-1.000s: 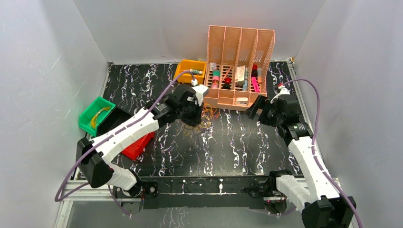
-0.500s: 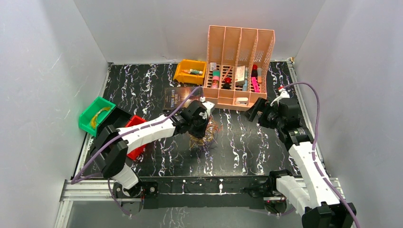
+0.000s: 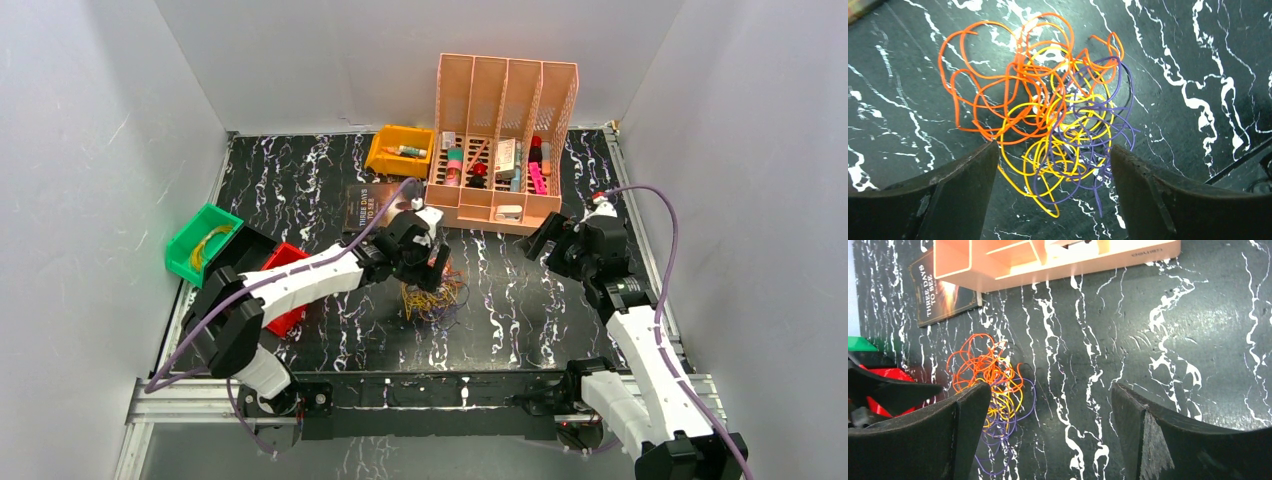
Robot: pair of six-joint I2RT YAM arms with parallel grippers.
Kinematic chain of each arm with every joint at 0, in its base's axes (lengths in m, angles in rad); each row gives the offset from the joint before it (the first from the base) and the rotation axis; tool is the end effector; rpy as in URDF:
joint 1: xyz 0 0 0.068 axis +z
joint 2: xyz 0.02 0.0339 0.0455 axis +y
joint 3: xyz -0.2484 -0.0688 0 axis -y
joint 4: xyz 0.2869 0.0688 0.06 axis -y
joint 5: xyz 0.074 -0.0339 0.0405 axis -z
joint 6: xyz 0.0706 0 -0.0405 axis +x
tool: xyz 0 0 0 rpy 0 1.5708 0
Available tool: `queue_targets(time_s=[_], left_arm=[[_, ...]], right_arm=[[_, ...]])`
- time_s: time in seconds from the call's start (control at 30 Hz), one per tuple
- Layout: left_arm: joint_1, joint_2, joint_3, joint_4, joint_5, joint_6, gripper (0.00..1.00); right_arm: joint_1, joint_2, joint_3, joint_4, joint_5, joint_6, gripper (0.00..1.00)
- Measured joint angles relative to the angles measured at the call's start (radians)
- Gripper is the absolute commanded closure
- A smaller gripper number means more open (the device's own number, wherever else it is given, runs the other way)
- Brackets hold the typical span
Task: Untangle the cables
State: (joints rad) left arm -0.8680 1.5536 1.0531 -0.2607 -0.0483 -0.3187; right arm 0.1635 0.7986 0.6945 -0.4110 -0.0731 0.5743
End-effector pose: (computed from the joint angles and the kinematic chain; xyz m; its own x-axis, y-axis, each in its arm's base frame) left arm 0.2617 -0.3037 0.1771 -0.6551 0.2892 -0.6980 0.5626 0.8033 -0.1952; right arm 0.2596 0.0481 0.2502 -0.5303 0.4616 -0.7111 0.0751 0.8610 0.5030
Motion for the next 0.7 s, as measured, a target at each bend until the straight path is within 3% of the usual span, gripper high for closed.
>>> queue_targets(time_s=[0.1,0.17,0.47,0.7], left_arm=[[0.018,-0.027,0.000,0.000,-0.018,-0.011,0.12],[0.034,-0.055,0.000,0.005,-0.021,-0.023,0.02],[0.111,-0.136,0.000,0.037,-0.056,-0.087,0.02],[0.301,-0.195,-0.047,0.081,0.014,-0.201,0.02]], right_arm=[[0.000,-0.005,-0.018,-0.004,0.014,0.000,0.02],[0.000,-0.004,-0.021,-0.006,0.018,0.000,0.02],[0.000,0.011,-0.017,0.000,-0.017,-0.031,0.02],[0.000,-0.020,-0.013,0.072,-0.185,-0.108,0.01]])
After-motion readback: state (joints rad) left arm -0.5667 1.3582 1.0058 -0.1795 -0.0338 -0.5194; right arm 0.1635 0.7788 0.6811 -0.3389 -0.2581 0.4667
